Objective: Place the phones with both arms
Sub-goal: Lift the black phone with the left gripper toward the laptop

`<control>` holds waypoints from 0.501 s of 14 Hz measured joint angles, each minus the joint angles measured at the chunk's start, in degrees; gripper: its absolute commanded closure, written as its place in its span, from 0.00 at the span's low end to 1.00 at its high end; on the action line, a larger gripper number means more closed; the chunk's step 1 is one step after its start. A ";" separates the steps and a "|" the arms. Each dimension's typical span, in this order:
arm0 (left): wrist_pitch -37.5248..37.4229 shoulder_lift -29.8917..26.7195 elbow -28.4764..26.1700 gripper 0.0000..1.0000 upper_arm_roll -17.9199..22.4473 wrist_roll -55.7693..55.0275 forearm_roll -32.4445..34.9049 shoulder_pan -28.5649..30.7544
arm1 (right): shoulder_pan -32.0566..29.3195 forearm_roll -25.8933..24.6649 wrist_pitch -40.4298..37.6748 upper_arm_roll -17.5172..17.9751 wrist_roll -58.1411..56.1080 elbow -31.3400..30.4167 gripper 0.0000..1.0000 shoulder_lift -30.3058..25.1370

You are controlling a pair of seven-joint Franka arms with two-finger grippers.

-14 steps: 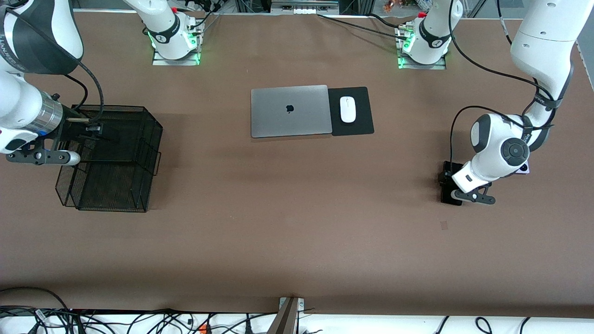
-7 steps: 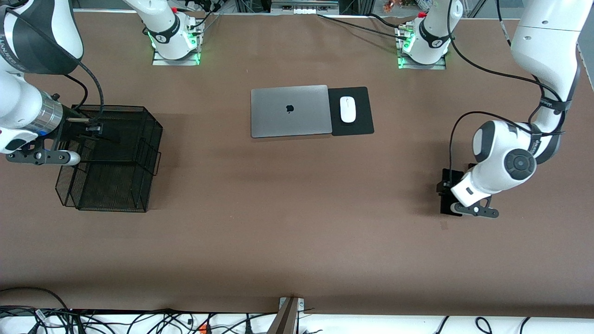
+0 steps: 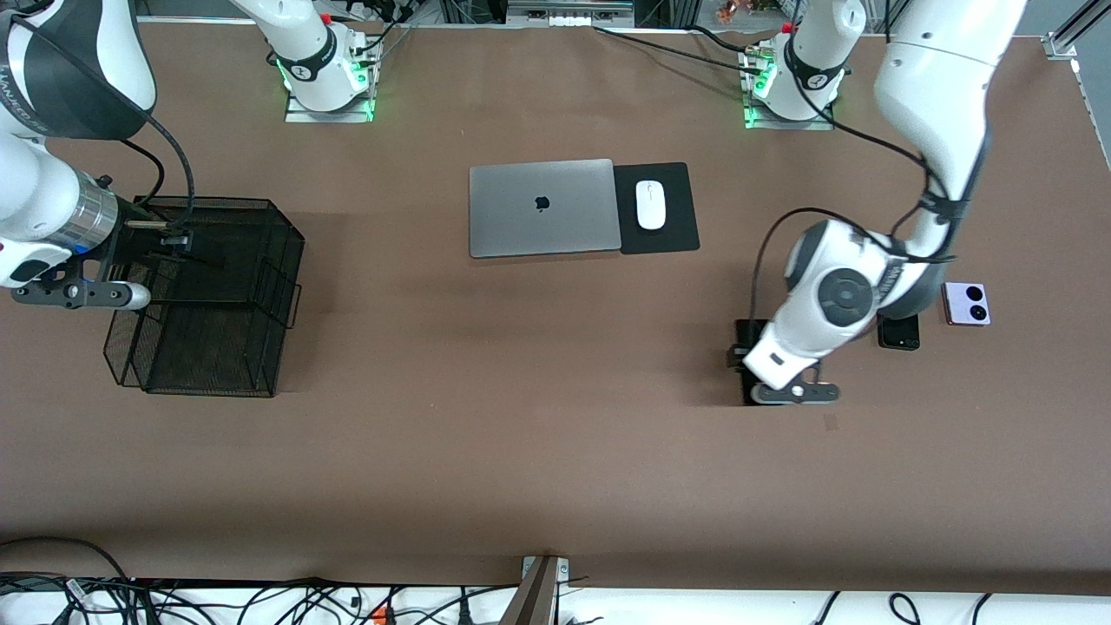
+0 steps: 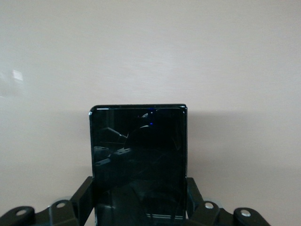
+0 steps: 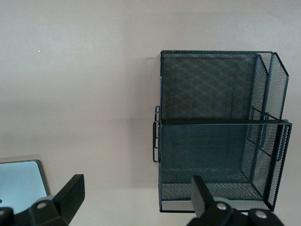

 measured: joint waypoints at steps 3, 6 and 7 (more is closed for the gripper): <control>0.00 3.81 4.09 0.85 0.13 -11.02 0.00 -6.83 | 0.00 0.00 0.00 0.00 -0.01 -0.01 0.00 0.00; 0.00 7.30 8.66 0.85 0.24 -17.68 0.00 -12.61 | 0.00 0.00 0.00 0.00 -0.02 -0.02 0.00 0.00; -0.06 8.44 10.30 0.85 0.25 -18.59 0.00 -14.16 | 0.00 0.00 0.00 0.00 -0.02 -0.03 0.00 0.00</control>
